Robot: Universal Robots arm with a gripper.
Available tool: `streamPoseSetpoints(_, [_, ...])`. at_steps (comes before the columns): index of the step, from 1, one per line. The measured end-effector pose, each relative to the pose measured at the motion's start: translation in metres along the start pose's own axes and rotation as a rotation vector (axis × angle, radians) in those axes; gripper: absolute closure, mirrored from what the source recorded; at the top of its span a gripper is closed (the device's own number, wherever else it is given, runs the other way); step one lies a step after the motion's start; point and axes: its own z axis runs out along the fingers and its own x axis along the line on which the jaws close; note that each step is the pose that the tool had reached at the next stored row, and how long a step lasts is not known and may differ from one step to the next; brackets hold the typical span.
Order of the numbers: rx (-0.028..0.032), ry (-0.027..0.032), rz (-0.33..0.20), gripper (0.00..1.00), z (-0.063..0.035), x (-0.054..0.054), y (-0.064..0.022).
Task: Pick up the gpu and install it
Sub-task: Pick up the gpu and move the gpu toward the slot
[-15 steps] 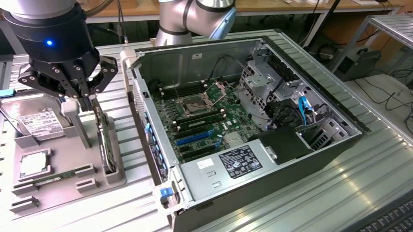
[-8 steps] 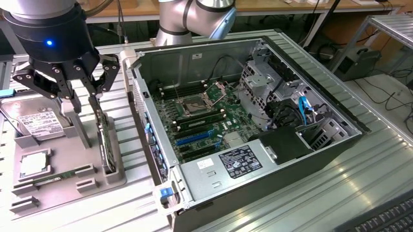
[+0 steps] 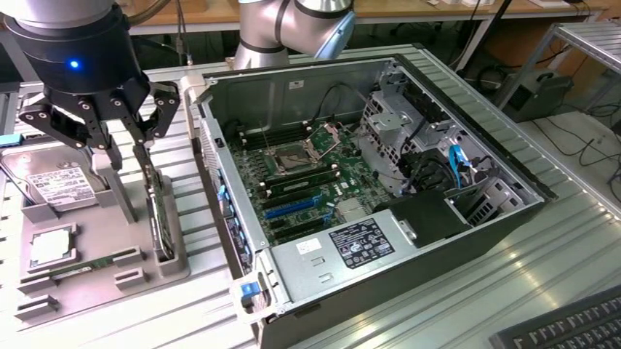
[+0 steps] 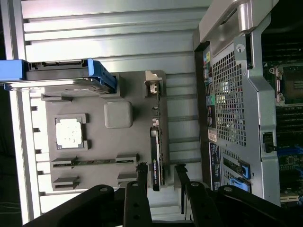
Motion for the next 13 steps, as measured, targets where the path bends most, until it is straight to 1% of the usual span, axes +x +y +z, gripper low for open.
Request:
streamPoseSetpoints(5, [0.0, 0.0, 0.0, 0.64, 0.0001, 0.0, 0.0])
streamPoseSetpoints(13, [0.0, -0.0001, 0.0, 0.64, 0.0158, 0.0, -0.0024])
